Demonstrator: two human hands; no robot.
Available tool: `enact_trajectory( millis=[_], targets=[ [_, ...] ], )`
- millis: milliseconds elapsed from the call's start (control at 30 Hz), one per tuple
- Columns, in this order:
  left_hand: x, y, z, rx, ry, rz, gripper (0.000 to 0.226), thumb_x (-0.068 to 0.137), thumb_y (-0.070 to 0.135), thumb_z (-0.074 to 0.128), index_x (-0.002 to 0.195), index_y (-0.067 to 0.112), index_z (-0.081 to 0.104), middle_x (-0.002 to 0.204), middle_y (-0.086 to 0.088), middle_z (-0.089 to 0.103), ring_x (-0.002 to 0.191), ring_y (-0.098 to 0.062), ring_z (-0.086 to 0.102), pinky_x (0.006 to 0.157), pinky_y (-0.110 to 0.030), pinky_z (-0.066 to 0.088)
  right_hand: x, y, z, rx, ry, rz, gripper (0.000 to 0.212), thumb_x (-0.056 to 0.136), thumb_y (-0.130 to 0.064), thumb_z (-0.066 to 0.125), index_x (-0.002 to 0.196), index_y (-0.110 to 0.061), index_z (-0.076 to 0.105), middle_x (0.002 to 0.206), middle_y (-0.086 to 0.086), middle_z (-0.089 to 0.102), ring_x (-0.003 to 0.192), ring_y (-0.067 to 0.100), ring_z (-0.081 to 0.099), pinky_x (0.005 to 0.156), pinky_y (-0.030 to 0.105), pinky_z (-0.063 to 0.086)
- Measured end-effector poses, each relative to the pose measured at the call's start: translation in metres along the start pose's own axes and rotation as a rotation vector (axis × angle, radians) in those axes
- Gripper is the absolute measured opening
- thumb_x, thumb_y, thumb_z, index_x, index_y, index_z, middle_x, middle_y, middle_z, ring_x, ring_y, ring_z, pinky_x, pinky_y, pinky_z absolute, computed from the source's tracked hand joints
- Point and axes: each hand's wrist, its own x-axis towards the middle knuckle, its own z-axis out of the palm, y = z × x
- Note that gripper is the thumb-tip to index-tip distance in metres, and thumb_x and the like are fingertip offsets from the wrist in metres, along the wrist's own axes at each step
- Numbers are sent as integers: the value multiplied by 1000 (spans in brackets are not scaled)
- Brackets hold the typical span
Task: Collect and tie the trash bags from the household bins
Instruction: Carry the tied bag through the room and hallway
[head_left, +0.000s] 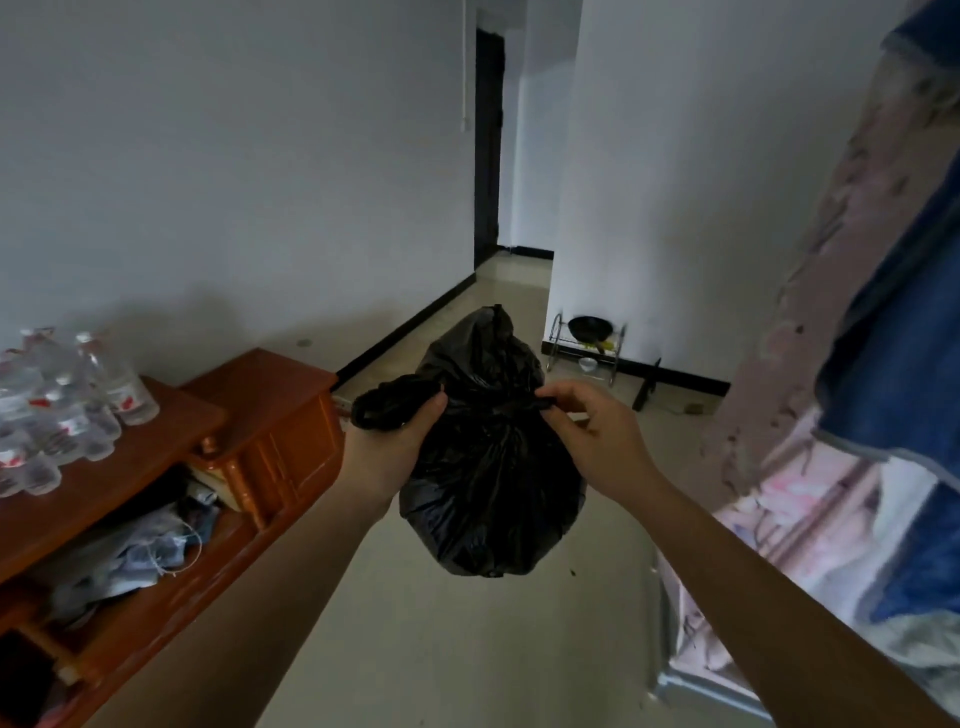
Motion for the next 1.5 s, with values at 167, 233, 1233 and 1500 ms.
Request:
enact_trajectory(
  millis=[167, 233, 1233, 1500],
  targets=[
    [147, -34, 33, 61, -54, -41, 31, 81, 36, 80, 106, 20, 73, 108, 4, 73, 102, -12, 69, 86, -29, 56, 120, 83, 31, 11, 31, 68, 19, 93, -13, 65, 103, -29, 69, 102, -14, 66, 93, -4, 62, 74, 10, 48],
    [212, -52, 51, 48, -85, -63, 21, 84, 32, 78, 101, 24, 71, 105, 8, 71, 99, -6, 67, 81, -24, 54, 172, 127, 47, 16, 42, 98, 18, 93, -13, 66, 103, -28, 70, 102, -11, 68, 92, -4, 62, 74, 8, 47],
    [1158, -189, 157, 48, -25, -105, 32, 84, 11, 78, 115, 4, 70, 111, -6, 73, 95, -13, 72, 70, -16, 56, 1016, 516, 264, 73, -141, 252, 19, 91, -9, 67, 99, -26, 69, 99, -5, 70, 87, -8, 63, 79, 7, 46],
    [1385, -241, 238, 103, -122, -124, 23, 87, 7, 75, 109, 4, 69, 103, -5, 71, 82, -2, 71, 66, -12, 54, 1199, 665, 299, 59, -67, 318, 16, 92, -11, 66, 101, -24, 71, 102, -2, 72, 98, 12, 67, 89, 26, 53]
  ],
)
